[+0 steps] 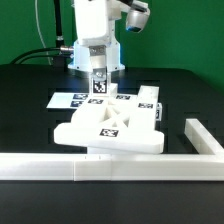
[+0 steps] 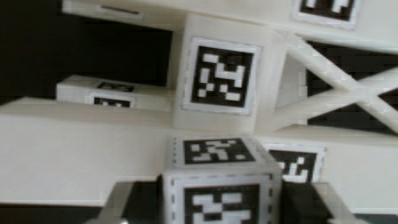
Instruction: Assemble chair
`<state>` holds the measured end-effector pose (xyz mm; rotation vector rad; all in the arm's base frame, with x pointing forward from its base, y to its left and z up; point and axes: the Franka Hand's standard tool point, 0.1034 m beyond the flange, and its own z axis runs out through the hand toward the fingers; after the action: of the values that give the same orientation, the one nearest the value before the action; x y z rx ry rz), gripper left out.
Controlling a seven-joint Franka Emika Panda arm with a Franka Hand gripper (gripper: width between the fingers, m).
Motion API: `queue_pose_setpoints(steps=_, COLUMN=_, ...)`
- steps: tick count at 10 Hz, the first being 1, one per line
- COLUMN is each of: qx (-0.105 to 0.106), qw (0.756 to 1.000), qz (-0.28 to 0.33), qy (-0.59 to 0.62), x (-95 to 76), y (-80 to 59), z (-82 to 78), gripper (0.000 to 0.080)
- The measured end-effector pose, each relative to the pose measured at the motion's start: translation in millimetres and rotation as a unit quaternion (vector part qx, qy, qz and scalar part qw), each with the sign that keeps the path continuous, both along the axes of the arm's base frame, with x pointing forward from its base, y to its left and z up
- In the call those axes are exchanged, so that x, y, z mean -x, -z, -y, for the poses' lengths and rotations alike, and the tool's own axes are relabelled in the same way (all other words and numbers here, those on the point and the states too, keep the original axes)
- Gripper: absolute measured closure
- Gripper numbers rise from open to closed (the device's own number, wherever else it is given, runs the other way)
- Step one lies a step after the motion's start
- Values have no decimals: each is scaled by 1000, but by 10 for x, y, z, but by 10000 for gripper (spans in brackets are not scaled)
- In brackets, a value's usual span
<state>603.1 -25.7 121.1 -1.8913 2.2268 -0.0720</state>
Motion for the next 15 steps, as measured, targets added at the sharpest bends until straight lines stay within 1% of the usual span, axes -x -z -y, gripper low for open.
queue_pose_setpoints(steps=1, qx=-3, qw=1000, qz=0, qy=10, x=0, y=-1, z=20, gripper=515)
queue_pose_setpoints(steps=2, qx=-14, qw=999, qz=-3, qy=48, x=-1, y=-1, z=-1, gripper=515)
queue_pose_setpoints(steps=4, qx=-26, qw=996, qz=-6, qy=85, x=-3, y=-1, z=-22, gripper=515)
queue_pose_setpoints(steps=6, qx=-50, qw=982, qz=-2, qy=181, x=-12, y=4, z=-51, gripper=515)
queue_pose_setpoints(steps=7, qx=-69, qw=966, qz=1, qy=251, x=-39, y=10, z=-86, gripper=515)
queue_pose_setpoints(steps=8, qx=-75, qw=958, qz=6, qy=277, x=-60, y=11, z=-112, gripper=515)
queue_pose_setpoints(steps=10, qx=-74, qw=961, qz=6, qy=267, x=-57, y=11, z=-119, gripper=510)
queue_pose_setpoints(steps=11, qx=-75, qw=968, qz=1, qy=241, x=-63, y=-14, z=-145, gripper=253)
queue_pose_setpoints(steps=12, qx=-71, qw=978, qz=1, qy=198, x=-84, y=-48, z=-155, gripper=253)
queue_pose_setpoints(steps=13, qx=-66, qw=983, qz=9, qy=173, x=-123, y=-82, z=-162, gripper=179)
queue_pose_setpoints(steps=14, qx=-57, qw=989, qz=16, qy=133, x=-131, y=-87, z=-167, gripper=156)
queue_pose_setpoints(steps=15, qx=-48, qw=994, qz=20, qy=98, x=-127, y=-74, z=-164, gripper=156)
